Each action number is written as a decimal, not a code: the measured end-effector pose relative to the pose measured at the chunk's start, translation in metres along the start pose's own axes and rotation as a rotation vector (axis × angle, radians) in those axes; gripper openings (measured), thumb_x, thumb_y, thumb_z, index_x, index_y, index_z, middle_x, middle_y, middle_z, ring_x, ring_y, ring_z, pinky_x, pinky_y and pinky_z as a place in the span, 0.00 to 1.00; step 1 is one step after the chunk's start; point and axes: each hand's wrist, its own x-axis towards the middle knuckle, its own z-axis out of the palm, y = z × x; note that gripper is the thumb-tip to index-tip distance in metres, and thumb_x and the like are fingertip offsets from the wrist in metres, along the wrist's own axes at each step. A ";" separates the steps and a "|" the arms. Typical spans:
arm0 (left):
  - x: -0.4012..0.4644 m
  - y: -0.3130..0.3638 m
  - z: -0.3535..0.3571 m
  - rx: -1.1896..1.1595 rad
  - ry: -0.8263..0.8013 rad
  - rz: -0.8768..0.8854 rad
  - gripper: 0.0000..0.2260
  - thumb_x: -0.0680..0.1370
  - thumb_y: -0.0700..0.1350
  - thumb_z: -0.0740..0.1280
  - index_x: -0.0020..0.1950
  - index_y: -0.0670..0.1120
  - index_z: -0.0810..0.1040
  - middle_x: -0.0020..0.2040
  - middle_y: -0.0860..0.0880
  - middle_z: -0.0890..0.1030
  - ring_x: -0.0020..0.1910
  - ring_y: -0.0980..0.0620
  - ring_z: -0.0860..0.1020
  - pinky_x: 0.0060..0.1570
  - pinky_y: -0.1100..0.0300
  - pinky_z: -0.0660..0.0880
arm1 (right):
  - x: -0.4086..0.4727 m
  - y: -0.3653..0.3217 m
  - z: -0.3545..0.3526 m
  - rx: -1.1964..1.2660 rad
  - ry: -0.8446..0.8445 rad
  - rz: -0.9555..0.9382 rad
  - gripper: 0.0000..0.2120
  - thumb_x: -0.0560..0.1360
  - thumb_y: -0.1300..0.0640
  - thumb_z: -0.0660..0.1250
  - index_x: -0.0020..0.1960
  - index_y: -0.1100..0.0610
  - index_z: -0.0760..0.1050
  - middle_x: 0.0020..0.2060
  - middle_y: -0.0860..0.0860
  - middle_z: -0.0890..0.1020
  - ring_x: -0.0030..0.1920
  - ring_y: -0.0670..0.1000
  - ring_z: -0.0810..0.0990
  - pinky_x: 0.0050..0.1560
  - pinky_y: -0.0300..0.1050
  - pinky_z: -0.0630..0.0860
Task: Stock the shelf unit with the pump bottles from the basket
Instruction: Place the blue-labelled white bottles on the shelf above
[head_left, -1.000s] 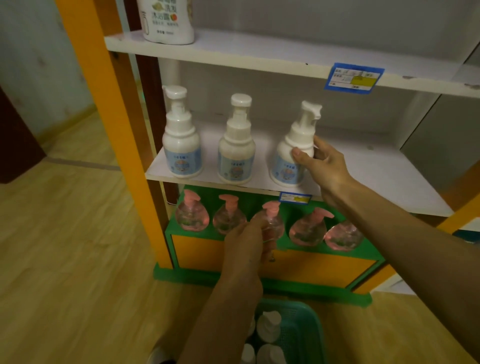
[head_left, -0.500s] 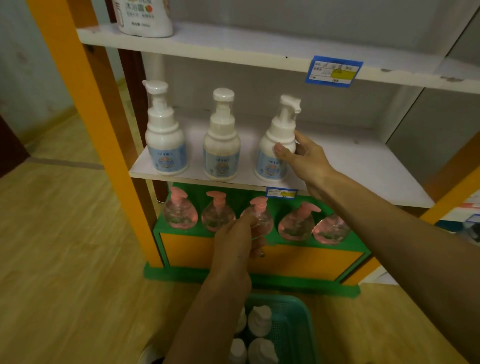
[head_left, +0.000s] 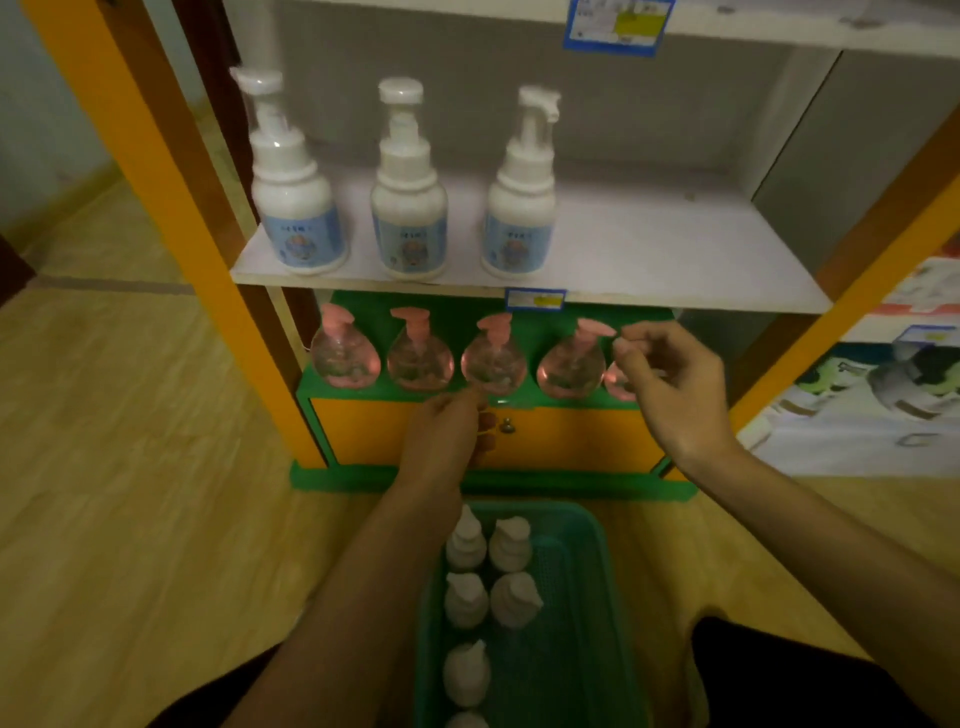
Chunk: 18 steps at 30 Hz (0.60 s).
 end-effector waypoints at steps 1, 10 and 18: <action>-0.001 -0.009 0.001 0.050 0.007 0.004 0.05 0.78 0.45 0.62 0.49 0.45 0.76 0.42 0.47 0.79 0.39 0.51 0.75 0.38 0.59 0.72 | -0.009 0.011 -0.004 -0.019 -0.016 0.017 0.04 0.76 0.58 0.67 0.51 0.55 0.77 0.42 0.55 0.81 0.45 0.56 0.81 0.45 0.55 0.81; 0.001 -0.116 0.007 0.692 -0.047 0.109 0.08 0.79 0.46 0.61 0.54 0.44 0.74 0.48 0.45 0.79 0.48 0.46 0.79 0.49 0.51 0.78 | -0.064 0.101 -0.030 -0.179 -0.124 0.264 0.04 0.77 0.57 0.66 0.50 0.55 0.75 0.40 0.61 0.82 0.42 0.61 0.80 0.44 0.51 0.77; 0.030 -0.181 0.011 0.917 -0.074 0.111 0.02 0.80 0.41 0.60 0.51 0.47 0.70 0.38 0.53 0.71 0.38 0.55 0.71 0.38 0.69 0.66 | -0.082 0.159 0.001 -0.239 -0.256 0.332 0.08 0.77 0.54 0.66 0.55 0.55 0.75 0.37 0.54 0.80 0.32 0.46 0.74 0.34 0.40 0.69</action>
